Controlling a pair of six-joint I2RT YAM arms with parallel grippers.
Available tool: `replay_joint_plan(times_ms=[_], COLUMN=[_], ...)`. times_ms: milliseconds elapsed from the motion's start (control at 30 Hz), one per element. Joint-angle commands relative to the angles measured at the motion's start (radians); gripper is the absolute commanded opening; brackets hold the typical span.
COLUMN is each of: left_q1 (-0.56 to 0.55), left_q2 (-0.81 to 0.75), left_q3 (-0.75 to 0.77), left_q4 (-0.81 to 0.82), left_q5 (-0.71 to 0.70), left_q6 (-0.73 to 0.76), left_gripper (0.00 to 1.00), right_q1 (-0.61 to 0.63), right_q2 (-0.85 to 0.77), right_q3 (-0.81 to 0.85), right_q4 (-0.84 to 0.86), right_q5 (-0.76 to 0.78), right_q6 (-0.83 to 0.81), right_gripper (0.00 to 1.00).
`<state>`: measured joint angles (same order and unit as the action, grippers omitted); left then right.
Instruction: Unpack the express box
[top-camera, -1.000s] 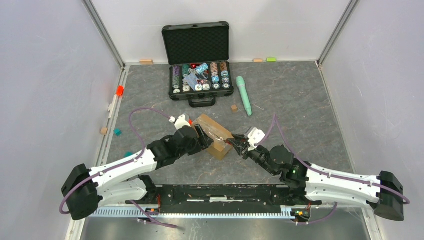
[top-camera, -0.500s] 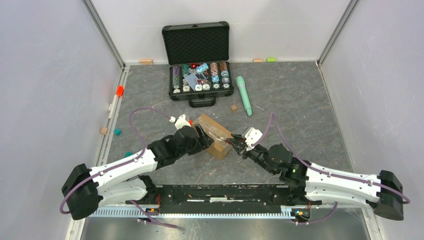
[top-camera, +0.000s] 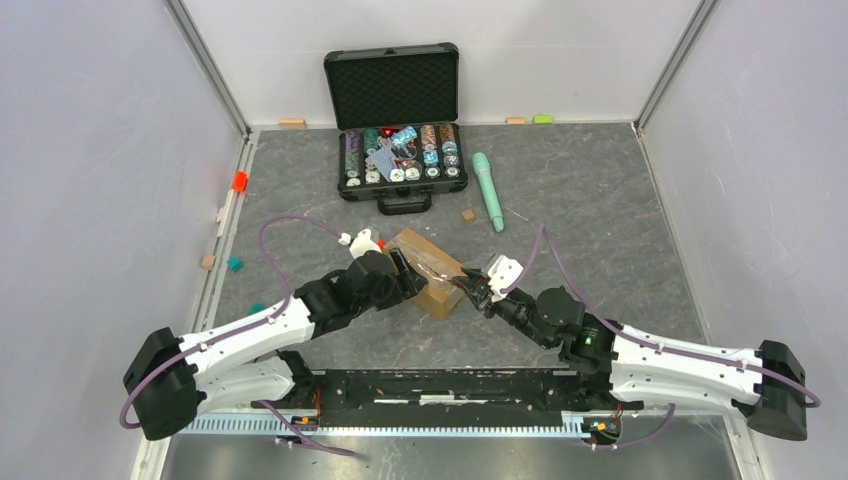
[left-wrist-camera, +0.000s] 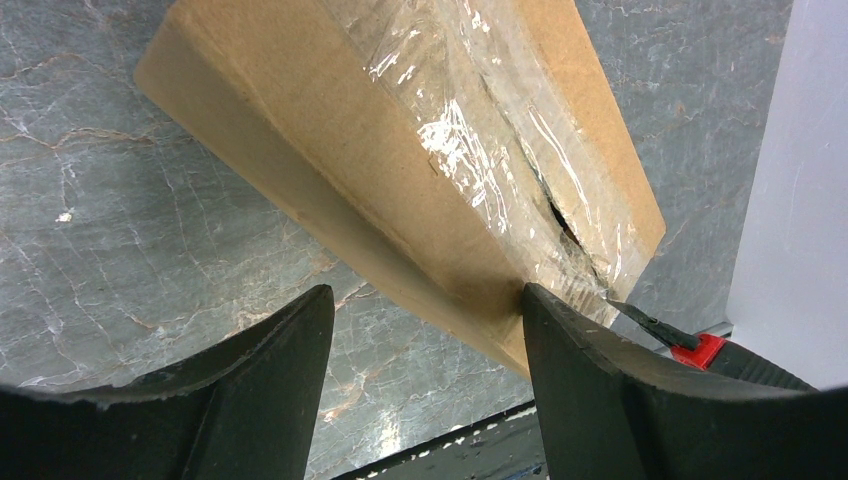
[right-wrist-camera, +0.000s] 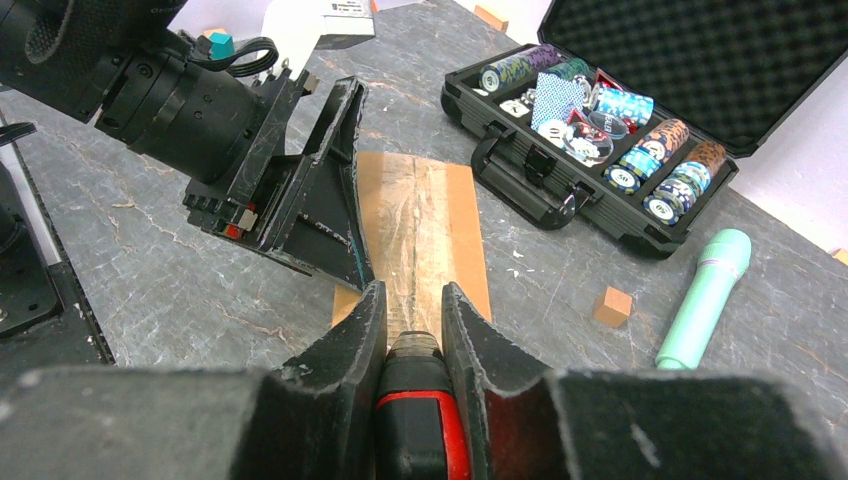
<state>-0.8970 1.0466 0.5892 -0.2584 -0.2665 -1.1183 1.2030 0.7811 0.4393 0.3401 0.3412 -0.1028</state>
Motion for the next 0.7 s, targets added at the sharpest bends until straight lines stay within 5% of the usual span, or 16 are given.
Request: replay_joint_plan(times_ms=[0,667], left_q1=[0.017,0.027], left_q2=[0.025,0.040], left_q3=[-0.021,-0.008], left_q4=[-0.162,-0.167], left_q5=[-0.043,-0.030], left_q6=[0.031,0.048], left_gripper=[0.75,0.75], right_q1=[-0.002,0.003], right_q2=[-0.001,-0.018], right_q3=[0.055,-0.135], right_q4=[0.016,0.021], right_q5=[0.047,0.095], right_q6=[-0.063,-0.010], right_gripper=[0.00,0.00])
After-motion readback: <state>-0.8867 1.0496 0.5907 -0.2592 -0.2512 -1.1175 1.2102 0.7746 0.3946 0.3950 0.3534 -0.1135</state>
